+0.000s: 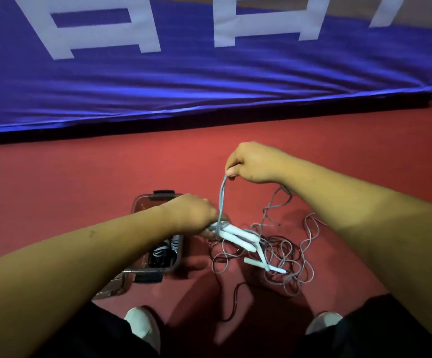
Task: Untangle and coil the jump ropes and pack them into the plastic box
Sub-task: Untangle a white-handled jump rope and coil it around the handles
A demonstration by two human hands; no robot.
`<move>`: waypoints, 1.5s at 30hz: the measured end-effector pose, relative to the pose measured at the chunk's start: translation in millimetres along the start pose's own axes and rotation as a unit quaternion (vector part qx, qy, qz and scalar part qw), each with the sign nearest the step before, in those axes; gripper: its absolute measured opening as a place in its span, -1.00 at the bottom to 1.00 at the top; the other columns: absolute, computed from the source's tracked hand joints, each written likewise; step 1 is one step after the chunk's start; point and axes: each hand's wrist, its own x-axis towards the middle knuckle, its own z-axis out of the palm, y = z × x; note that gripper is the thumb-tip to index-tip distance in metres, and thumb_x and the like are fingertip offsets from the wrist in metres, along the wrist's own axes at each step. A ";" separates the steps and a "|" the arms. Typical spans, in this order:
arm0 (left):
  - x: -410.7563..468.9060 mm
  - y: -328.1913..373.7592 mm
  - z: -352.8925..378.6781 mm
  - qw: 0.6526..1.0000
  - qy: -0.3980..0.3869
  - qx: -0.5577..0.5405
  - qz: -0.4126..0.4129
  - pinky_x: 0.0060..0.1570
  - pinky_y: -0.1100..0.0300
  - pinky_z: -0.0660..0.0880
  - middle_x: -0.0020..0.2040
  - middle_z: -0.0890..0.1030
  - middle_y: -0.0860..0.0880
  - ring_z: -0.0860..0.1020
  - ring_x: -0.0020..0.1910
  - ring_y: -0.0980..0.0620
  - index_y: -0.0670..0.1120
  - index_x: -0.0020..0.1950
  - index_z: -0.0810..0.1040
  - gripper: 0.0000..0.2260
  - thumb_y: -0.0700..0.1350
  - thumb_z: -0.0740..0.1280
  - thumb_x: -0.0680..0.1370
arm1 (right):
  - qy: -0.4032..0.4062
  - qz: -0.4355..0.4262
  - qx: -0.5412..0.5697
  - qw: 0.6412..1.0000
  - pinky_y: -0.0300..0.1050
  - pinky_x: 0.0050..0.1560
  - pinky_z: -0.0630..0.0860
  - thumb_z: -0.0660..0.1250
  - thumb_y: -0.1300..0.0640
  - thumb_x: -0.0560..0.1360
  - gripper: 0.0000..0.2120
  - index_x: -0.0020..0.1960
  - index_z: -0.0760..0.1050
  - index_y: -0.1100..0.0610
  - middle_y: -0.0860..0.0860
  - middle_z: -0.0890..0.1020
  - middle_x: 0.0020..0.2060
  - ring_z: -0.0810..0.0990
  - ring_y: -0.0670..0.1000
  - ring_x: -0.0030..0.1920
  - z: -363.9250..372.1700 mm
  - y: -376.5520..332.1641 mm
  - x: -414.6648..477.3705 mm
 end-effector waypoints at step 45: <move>-21.9 -21.1 -44.6 0.977 0.072 -0.190 -0.069 -0.28 0.17 0.33 -0.30 0.52 0.12 0.51 -0.26 0.03 0.07 -0.02 0.51 -0.71 0.15 0.50 0.39 | 0.020 0.005 0.101 0.995 -0.23 -0.25 0.39 0.41 0.10 0.49 -0.85 -0.22 0.65 0.13 0.04 0.65 -0.31 0.51 -0.08 -0.29 -16.5 -17.5 -18.9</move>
